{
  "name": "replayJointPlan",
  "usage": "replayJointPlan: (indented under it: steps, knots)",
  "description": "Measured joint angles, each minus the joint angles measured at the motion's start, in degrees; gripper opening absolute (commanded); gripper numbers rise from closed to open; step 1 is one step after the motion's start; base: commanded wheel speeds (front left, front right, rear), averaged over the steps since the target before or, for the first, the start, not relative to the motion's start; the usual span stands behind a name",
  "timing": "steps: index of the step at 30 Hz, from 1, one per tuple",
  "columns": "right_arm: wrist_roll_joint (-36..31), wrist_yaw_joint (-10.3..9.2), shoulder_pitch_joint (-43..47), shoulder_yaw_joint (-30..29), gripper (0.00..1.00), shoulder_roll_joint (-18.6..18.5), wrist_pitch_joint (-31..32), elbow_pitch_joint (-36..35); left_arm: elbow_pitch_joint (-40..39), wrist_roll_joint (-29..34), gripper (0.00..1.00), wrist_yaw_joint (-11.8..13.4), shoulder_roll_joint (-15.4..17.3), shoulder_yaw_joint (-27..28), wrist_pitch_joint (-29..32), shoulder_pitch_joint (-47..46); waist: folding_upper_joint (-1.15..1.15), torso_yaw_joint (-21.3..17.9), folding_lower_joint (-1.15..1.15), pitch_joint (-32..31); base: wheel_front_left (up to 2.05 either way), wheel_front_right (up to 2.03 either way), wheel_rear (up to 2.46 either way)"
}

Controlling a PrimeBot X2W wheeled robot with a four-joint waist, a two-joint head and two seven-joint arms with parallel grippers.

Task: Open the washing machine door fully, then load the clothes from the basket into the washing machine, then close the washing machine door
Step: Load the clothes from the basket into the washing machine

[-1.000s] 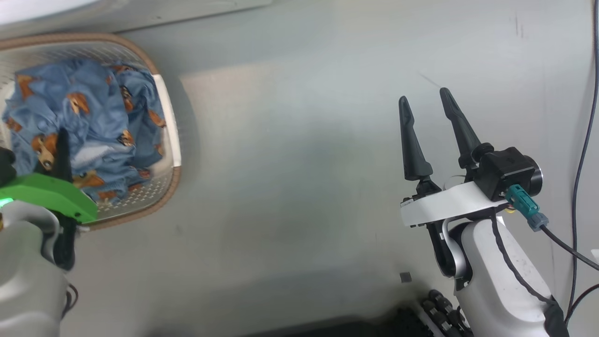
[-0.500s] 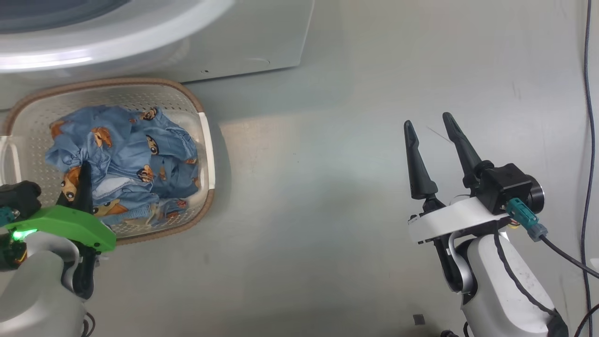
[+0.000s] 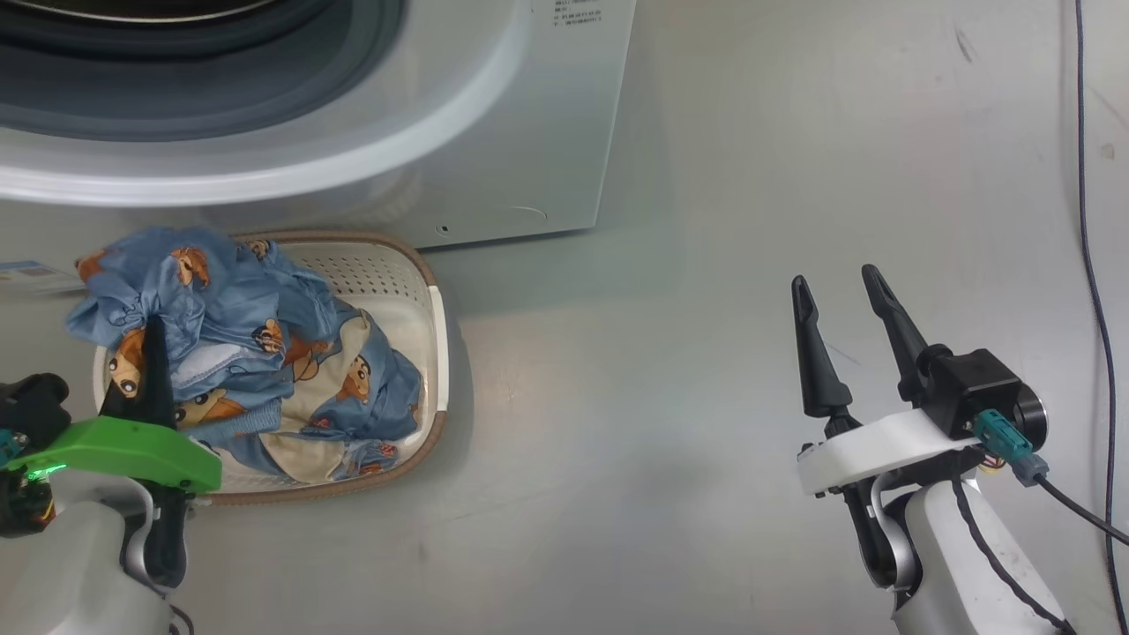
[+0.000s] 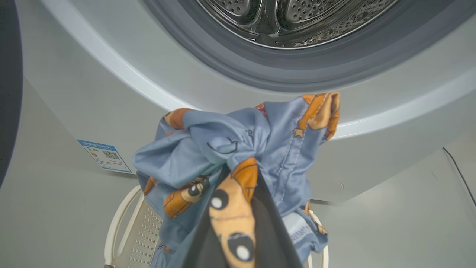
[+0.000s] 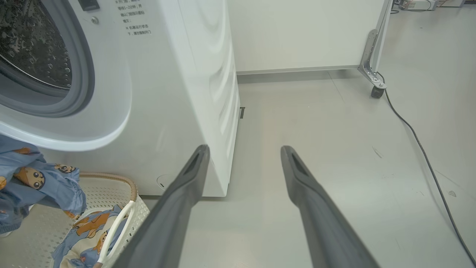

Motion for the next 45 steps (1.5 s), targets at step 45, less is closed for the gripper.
replayJointPlan:
  steps: [45]
  knots:
    - [0.19,4.01,13.84,-5.15,1.00,-0.82,0.00,0.70,-26.54,16.79,0.00,0.10,-2.64,11.55,0.00,29.17,0.00,1.38,0.00,-26.75,0.00,0.00,0.00]
